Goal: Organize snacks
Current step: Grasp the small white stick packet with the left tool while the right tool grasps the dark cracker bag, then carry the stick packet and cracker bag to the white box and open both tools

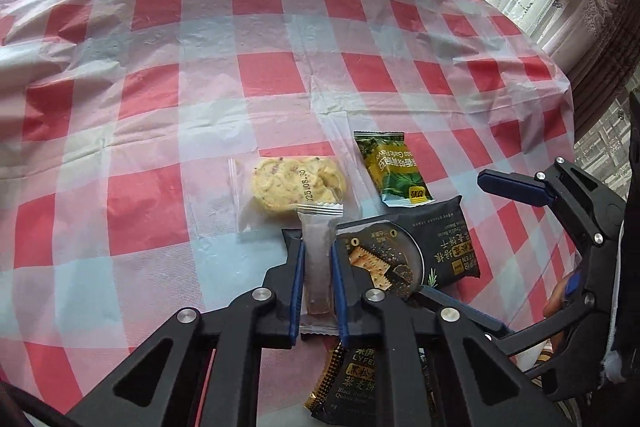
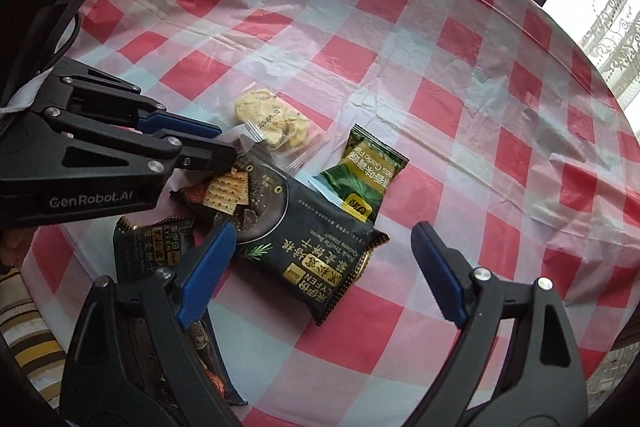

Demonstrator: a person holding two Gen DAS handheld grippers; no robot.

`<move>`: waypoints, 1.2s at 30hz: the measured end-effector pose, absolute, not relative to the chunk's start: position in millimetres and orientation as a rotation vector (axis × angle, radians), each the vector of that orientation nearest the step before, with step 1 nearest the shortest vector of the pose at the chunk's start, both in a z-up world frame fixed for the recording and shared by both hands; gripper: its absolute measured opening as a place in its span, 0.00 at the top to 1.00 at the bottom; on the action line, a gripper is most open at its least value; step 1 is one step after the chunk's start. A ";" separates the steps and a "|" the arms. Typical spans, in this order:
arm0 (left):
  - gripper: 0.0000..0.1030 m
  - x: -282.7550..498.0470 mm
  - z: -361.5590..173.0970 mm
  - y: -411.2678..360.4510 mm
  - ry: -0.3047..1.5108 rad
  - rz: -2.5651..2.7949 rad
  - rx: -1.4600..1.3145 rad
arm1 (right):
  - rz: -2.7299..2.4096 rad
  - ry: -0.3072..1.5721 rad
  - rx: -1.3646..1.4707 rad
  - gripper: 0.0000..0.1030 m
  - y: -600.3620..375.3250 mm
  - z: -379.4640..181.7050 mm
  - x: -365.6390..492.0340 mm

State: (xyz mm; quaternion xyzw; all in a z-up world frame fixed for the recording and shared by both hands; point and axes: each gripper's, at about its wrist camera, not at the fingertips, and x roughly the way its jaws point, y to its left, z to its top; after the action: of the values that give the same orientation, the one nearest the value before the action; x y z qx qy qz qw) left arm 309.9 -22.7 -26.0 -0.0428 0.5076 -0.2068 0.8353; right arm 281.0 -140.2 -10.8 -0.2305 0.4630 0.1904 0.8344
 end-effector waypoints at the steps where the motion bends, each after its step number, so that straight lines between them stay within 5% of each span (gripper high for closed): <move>1: 0.86 309.6 -26.7 -16.1 1.076 -0.426 -0.107 | 0.423 0.994 -0.496 0.12 -136.6 -14.6 285.3; 12: 0.86 285.4 -24.9 23.2 1.058 -0.330 -0.182 | 0.538 1.077 -0.407 0.19 -130.2 -38.8 283.4; 14: 0.86 279.9 -24.7 23.5 1.057 -0.325 -0.190 | 0.534 1.080 -0.351 0.25 -137.6 -38.0 284.6; 16: 0.86 275.0 -24.0 20.7 1.057 -0.318 -0.194 | 0.523 1.072 -0.333 0.50 -141.5 -34.1 282.6; 18: 0.86 269.1 -22.6 18.8 1.056 -0.317 -0.194 | 0.503 1.080 -0.286 0.55 -148.1 -32.7 282.5; 36: 0.86 218.3 8.0 -16.3 0.991 -0.339 -0.192 | 0.268 0.922 0.020 0.55 -236.5 21.7 205.7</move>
State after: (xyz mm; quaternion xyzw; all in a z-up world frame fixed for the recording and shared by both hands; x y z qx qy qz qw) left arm 218.3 -16.3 8.0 -0.0917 0.4726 -0.1618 0.8615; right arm 205.7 -236.5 21.7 0.0096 0.4434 0.1291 0.8869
